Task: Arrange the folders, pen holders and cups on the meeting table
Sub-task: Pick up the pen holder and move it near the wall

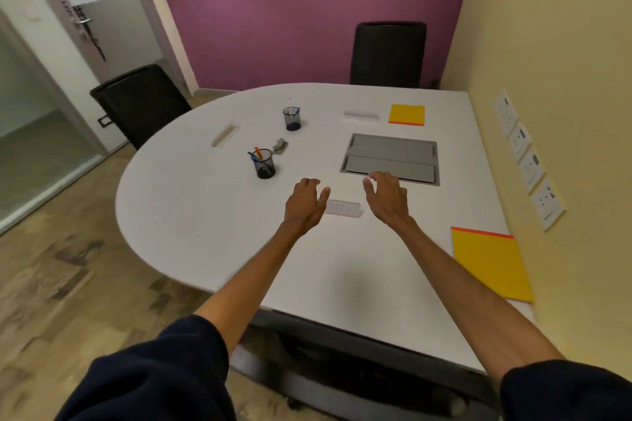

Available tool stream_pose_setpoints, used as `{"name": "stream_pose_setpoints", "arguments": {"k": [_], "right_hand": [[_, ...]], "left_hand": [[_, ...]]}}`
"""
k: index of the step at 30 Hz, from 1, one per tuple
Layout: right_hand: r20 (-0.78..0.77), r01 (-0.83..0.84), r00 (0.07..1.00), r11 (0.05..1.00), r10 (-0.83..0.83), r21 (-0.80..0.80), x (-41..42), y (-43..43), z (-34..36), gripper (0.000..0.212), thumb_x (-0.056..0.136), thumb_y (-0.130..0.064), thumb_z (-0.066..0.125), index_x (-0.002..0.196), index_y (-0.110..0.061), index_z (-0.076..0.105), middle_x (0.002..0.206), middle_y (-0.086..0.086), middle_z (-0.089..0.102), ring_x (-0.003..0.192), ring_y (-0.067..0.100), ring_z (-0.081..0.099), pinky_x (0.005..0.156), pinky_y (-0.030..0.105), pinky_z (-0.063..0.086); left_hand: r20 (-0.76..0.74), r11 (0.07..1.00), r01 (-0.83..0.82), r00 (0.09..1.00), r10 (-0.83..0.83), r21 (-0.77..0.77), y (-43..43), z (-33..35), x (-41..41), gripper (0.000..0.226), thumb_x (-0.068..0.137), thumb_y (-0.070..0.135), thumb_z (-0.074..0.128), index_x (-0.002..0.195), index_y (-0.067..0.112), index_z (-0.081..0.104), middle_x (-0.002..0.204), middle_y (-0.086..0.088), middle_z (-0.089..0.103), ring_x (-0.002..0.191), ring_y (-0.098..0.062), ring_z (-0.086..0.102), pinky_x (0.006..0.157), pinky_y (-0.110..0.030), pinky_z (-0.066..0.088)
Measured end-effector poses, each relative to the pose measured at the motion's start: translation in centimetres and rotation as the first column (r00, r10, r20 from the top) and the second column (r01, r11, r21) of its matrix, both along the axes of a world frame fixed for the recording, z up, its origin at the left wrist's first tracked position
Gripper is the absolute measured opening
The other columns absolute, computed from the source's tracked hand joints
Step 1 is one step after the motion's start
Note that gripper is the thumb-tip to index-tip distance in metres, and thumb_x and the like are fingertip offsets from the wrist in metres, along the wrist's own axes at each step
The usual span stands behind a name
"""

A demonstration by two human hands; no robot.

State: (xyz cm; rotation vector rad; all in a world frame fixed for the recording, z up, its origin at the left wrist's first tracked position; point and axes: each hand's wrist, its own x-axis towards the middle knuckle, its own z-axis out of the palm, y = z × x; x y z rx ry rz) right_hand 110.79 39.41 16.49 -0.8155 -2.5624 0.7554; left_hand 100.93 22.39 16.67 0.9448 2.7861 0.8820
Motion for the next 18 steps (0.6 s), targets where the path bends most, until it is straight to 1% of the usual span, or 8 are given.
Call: {"name": "stream_pose_setpoints", "arguments": {"k": [4,9,14,18], "right_hand": [[0.005,-0.025,1.0,1.0,0.026,-0.018,-2.0,-7.0,0.1,0.04,0.104,-0.037,0.038,0.131,-0.013,0.054,0.141,0.007,0.052,0.133,0.026,0.043,0.108,0.046,0.032],[0.003,-0.129,0.992,0.991,0.129,-0.028,-4.8,-16.4,0.2,0.039,0.104,-0.037,0.037,0.131,-0.014,0.053,0.139,0.006,0.053,0.132,0.027,0.043,0.108,0.045,0.032],[-0.005,-0.238,0.971,0.971,0.238,-0.032,-8.6,-23.4,1.2,0.04,0.104,-0.037,0.035,0.132,-0.015,0.053,0.139,0.006,0.052,0.132,0.026,0.043,0.108,0.045,0.033],[-0.011,-0.334,0.943,0.942,0.333,-0.036,-11.5,-27.7,1.6,0.041,0.104,-0.038,0.034,0.133,-0.015,0.053,0.141,0.006,0.051,0.134,0.026,0.042,0.109,0.047,0.033]], "left_hand": [[-0.002,0.999,-0.041,0.999,0.041,-0.006,-7.6,0.0,-0.6,0.052,0.103,0.045,0.034,0.141,0.011,0.044,0.145,-0.006,0.044,0.135,-0.023,0.04,0.105,-0.042,0.04],[-0.033,0.991,-0.121,0.992,0.12,-0.058,-17.2,-0.2,-1.7,0.055,0.103,0.046,0.032,0.144,0.01,0.041,0.148,-0.009,0.043,0.137,-0.026,0.039,0.108,-0.044,0.039],[-0.089,0.975,-0.207,0.976,0.199,-0.086,-23.3,0.5,-3.2,0.056,0.103,0.047,0.029,0.145,0.011,0.04,0.15,-0.01,0.042,0.137,-0.028,0.04,0.109,-0.044,0.038],[-0.084,0.951,-0.296,0.954,0.289,-0.085,-27.7,0.5,-4.4,0.056,0.103,0.047,0.028,0.146,0.011,0.039,0.151,-0.01,0.04,0.139,-0.027,0.038,0.111,-0.046,0.036]]}}
